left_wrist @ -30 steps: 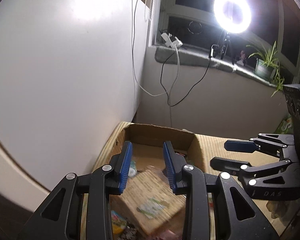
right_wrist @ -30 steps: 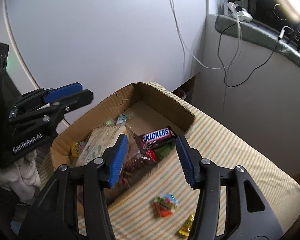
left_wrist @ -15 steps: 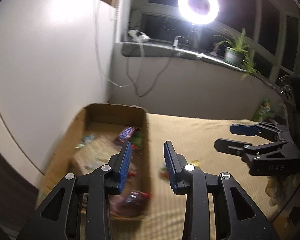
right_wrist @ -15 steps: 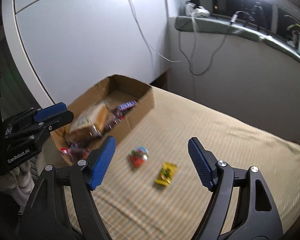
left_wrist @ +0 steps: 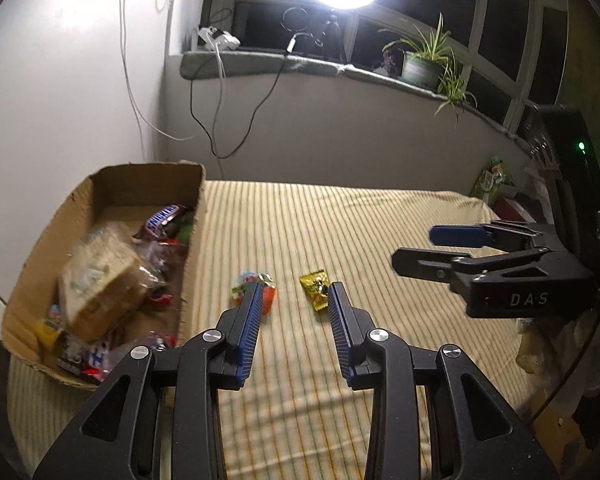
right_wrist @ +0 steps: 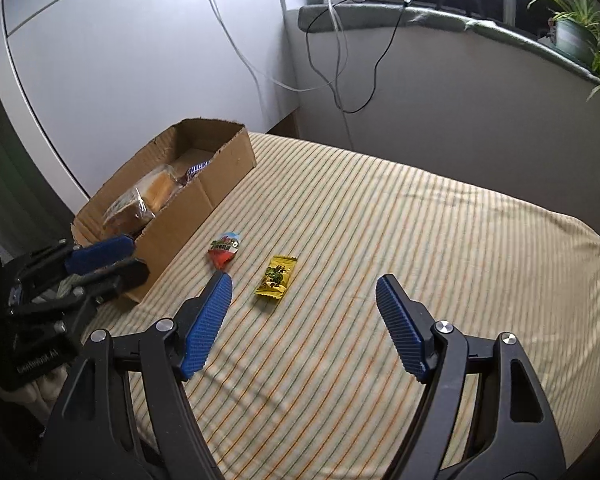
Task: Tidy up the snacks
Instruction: 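Withdraw both open tools from the box toward the remaining candies, then grasp the red egg snack pack with left tool while right tool grasps the yellow candy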
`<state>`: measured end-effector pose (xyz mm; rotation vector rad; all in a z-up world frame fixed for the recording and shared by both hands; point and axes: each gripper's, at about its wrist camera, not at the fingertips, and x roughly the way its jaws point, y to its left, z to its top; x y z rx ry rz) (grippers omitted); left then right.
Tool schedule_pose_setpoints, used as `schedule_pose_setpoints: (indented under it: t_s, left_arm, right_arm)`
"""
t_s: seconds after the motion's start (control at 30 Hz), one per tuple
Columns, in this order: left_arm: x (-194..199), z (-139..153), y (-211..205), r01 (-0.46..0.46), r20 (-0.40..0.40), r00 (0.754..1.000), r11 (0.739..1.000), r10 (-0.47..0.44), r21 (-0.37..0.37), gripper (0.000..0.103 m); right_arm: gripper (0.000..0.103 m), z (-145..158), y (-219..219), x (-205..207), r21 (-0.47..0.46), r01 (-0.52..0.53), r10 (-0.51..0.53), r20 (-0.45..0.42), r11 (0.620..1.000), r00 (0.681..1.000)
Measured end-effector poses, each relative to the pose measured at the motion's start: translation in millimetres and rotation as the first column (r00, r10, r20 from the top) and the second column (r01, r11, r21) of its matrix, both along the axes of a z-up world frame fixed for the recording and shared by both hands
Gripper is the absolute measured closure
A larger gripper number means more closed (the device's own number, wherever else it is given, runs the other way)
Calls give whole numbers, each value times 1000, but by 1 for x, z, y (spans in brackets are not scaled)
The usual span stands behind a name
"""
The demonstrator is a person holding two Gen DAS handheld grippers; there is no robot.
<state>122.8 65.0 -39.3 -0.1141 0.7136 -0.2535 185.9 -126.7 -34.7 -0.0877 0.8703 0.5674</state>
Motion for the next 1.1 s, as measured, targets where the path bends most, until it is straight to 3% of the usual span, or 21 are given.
schedule_pose_setpoints:
  t_s: [0.13,0.27,0.33,0.4,0.77,1.1]
  left_arm:
    - [10,-7,-14,12,-8,1000,999,-12,49,71]
    - [28,-20,-17,-7,-52,999,998,10,68,71]
    - [36,-25,-16,-15,-69,997,997,21,77,71]
    - [41,-29,-16,-22,-77,997,996,29,91,71]
    - [55,-45,-19,-43,-122,991,993,56,112,76]
    - [63,-56,-23,-45,-151,987,991,63,122,78]
  right_arm:
    - [42,-15,14,4,-1,-67,67,-46,998,997]
    - [44,-34,30,9,-49,-130,127,-69,990,990]
    - [55,-42,34,13,-55,-148,144,-84,987,986]
    - [59,-51,36,19,-61,-168,161,-107,984,981]
    - [59,-74,60,41,-119,-268,251,-137,956,958]
    - [61,-73,60,47,-160,-281,266,-107,946,958]
